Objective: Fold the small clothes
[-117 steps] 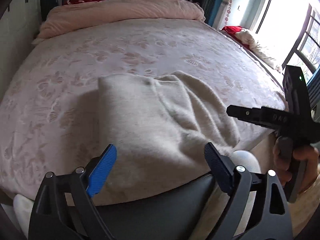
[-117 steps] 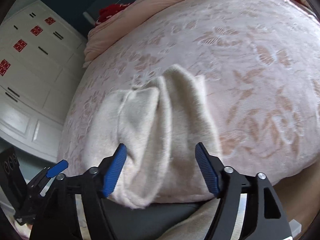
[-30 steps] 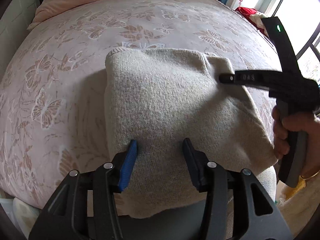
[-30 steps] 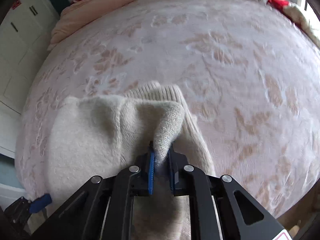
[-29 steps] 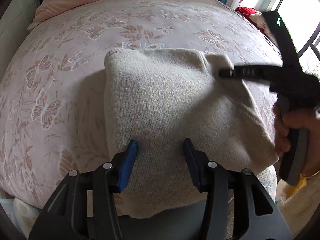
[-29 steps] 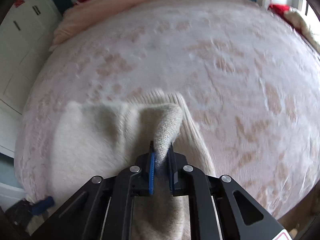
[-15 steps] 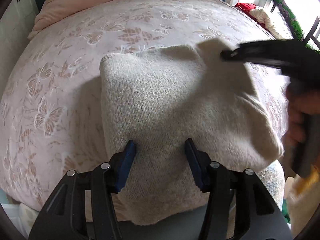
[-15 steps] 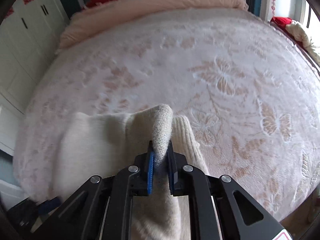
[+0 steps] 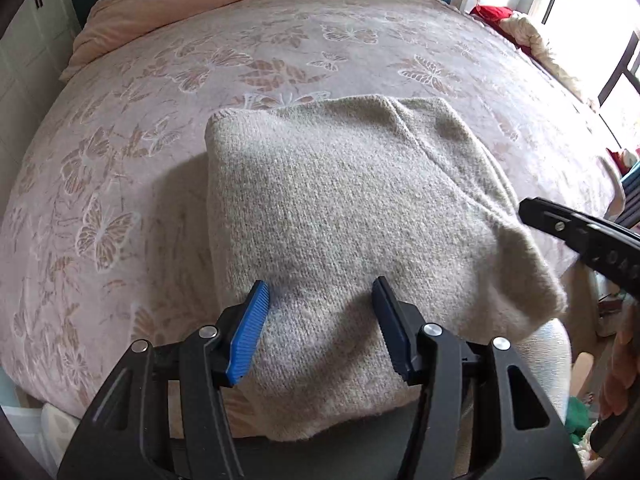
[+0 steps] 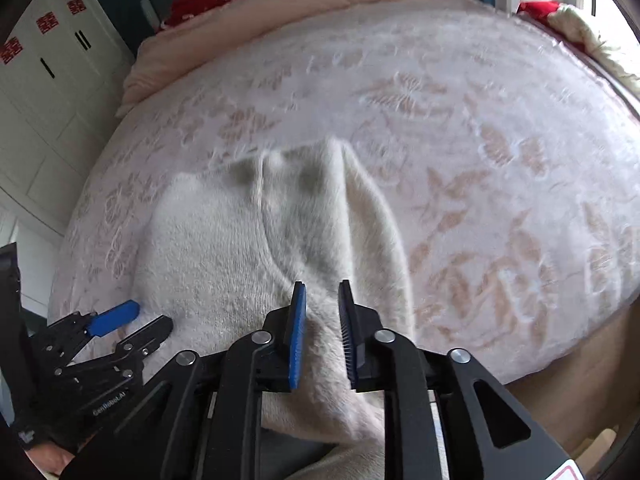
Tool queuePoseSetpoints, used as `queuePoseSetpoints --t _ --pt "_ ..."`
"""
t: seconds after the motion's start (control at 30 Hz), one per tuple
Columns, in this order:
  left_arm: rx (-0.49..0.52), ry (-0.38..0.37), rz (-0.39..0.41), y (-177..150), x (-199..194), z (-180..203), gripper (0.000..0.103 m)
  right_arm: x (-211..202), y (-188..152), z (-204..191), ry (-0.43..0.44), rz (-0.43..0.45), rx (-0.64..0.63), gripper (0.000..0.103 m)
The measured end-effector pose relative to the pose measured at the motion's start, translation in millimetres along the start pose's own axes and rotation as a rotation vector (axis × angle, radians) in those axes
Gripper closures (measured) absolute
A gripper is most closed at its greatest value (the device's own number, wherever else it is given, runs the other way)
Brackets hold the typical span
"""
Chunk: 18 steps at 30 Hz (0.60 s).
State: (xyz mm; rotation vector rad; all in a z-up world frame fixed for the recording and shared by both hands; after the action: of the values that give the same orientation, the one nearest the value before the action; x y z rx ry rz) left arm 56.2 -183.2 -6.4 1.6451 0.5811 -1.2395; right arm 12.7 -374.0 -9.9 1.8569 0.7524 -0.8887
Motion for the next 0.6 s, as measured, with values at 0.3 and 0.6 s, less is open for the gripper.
queuePoseSetpoints --t 0.3,0.6 --pt "-0.257 -0.178 -0.025 -28.1 -26.7 -56.6 0.030 -3.7 -45.9 49.6 -0.004 -0.061 0.129 0.046" --pt "-0.266 -0.136 -0.044 -63.9 -40.4 -74.3 0.029 -6.3 -34.9 10.2 0.099 -0.008 0.111 0.046"
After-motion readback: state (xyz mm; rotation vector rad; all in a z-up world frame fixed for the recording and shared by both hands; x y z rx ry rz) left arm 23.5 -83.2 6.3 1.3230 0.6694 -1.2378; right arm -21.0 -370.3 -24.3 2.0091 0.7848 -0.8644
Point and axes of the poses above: each gripper's, at about its wrist camera, not at the fingertips, and x roughly the way its jaws point, z to its right, y to its top, the point moved 7 cm from there along x, roughly the way its jaws point, and after that the axes turned 5 degrees about y, right-handed, at the moved point
